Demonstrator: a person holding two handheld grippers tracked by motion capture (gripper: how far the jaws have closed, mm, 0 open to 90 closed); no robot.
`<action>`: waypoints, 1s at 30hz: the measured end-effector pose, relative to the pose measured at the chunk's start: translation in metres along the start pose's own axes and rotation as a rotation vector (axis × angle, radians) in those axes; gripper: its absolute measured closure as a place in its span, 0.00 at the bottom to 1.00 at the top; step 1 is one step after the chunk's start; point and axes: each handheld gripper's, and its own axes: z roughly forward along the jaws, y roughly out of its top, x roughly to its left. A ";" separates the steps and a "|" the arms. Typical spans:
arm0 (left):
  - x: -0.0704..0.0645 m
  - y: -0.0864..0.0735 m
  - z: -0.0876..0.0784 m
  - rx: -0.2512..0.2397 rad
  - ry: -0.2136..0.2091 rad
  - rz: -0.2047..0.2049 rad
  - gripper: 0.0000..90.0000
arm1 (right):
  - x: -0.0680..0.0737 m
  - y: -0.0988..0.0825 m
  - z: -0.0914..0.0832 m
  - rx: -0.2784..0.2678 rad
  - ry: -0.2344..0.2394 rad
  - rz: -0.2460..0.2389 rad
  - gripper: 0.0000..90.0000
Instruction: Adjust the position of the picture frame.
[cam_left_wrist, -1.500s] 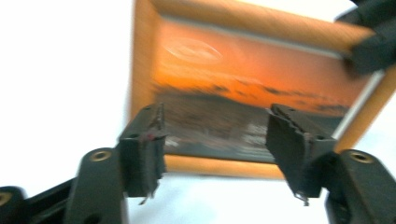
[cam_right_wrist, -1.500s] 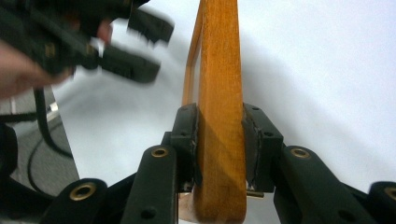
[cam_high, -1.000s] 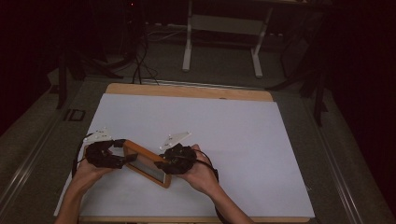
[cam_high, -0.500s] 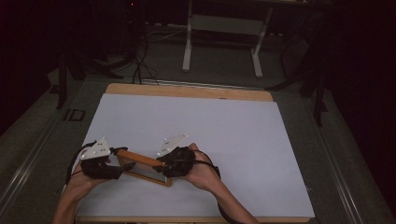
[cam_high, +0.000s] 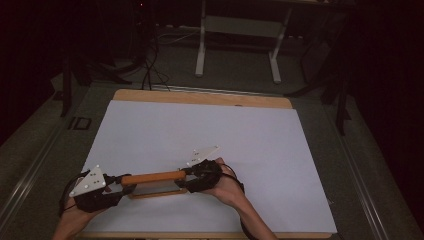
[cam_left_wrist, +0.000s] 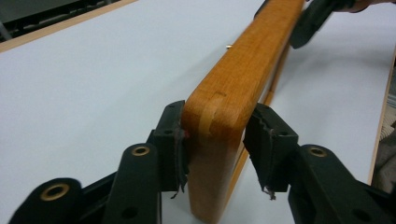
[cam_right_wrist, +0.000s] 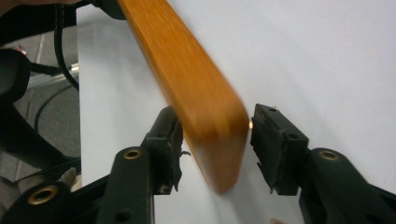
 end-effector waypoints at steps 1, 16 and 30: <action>-0.001 0.000 0.000 0.000 -0.002 -0.001 0.67 | -0.002 -0.002 0.000 -0.006 0.005 0.006 0.66; -0.012 0.015 0.018 -0.007 -0.091 -0.035 0.75 | -0.018 -0.013 -0.026 -0.040 0.005 -0.010 0.67; -0.035 0.034 0.077 -0.016 -0.186 -0.109 0.73 | -0.042 -0.021 -0.101 -0.078 -0.021 -0.025 0.73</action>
